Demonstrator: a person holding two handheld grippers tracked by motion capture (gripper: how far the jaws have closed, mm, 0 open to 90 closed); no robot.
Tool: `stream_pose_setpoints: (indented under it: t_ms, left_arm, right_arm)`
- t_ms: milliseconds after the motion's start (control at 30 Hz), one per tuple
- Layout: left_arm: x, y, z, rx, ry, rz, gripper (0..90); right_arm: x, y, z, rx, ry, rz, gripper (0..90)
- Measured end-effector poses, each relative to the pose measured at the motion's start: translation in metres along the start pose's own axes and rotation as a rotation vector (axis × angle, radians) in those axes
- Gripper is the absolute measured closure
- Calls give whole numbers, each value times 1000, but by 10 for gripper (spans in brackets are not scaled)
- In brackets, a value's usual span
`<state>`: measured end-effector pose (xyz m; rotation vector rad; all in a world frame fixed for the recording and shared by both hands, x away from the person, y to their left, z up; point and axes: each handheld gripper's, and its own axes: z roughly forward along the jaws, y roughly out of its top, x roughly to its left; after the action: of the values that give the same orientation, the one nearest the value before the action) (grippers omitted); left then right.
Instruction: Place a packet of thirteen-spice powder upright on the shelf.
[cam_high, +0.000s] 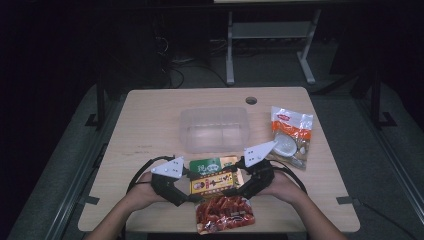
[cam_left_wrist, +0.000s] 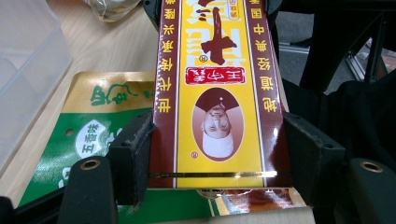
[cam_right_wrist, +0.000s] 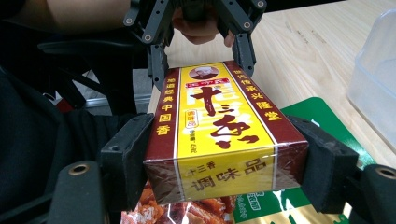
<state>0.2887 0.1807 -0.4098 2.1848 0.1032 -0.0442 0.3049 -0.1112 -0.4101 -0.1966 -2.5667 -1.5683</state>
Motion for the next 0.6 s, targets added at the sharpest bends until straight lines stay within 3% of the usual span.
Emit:
stream_pose_setpoints:
  t_ms: [300,467,600]
  left_arm:
    - [2,-1,-1,-13,-35,-3,317]
    - [4,-4,1,0,-68,-8,315]
    - [4,-5,3,10,-64,-10,311]
  right_arm:
    - [3,1,-2,-13,8,-22,295]
    - [6,2,0,12,10,-42,315]
    - [8,3,1,33,0,-39,318]
